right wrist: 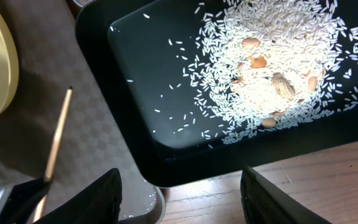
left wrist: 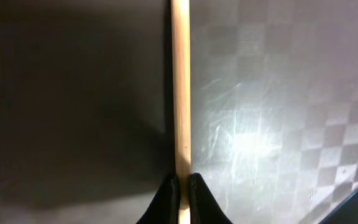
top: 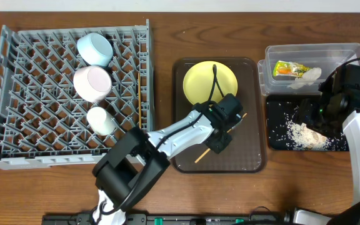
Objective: Sort waste into correct bins and load items into the dishwasher rack
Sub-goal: 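Return the left gripper to the tray and grasp the second chopstick, then carry the second chopstick with the left gripper and insert it in the rack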
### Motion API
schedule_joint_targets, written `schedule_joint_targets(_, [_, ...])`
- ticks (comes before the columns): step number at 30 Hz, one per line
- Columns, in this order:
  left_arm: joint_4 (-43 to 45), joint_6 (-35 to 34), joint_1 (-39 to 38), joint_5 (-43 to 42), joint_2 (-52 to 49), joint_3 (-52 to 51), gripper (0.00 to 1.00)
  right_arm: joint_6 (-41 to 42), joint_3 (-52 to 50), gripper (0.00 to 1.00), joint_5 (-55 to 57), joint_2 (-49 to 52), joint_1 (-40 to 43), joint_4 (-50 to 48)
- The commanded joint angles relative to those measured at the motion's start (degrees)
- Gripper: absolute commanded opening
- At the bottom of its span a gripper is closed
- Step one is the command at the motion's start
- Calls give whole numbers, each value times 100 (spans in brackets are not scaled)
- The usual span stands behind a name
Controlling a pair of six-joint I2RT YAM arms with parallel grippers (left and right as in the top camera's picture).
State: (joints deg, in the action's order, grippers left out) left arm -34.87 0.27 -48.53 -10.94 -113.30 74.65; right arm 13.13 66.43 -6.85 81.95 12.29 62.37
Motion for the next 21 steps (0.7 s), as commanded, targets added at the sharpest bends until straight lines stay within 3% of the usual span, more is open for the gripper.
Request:
schedule_joint_targets(1, [-68, 55, 35, 308, 710, 39, 6, -55, 26, 59, -26, -101, 44, 17])
schedule_joint_targets(5, [-107, 52, 260, 428, 1394, 39, 6, -55, 26, 59, -26, -101, 44, 22])
schedule_joint_targets(11, [-195, 55, 1091, 1377, 2151, 39, 6, -55, 26, 59, -26, -101, 44, 24])
schedule_joint_targets(15, [-192, 52, 1869, 1838, 2194, 37, 7, -55, 26, 59, -26, -101, 44, 24])
schedule_joint_targets(21, [-181, -15, 2889, 1849, 2079, 37, 7, -52, 26, 59, -26, -101, 44, 24])
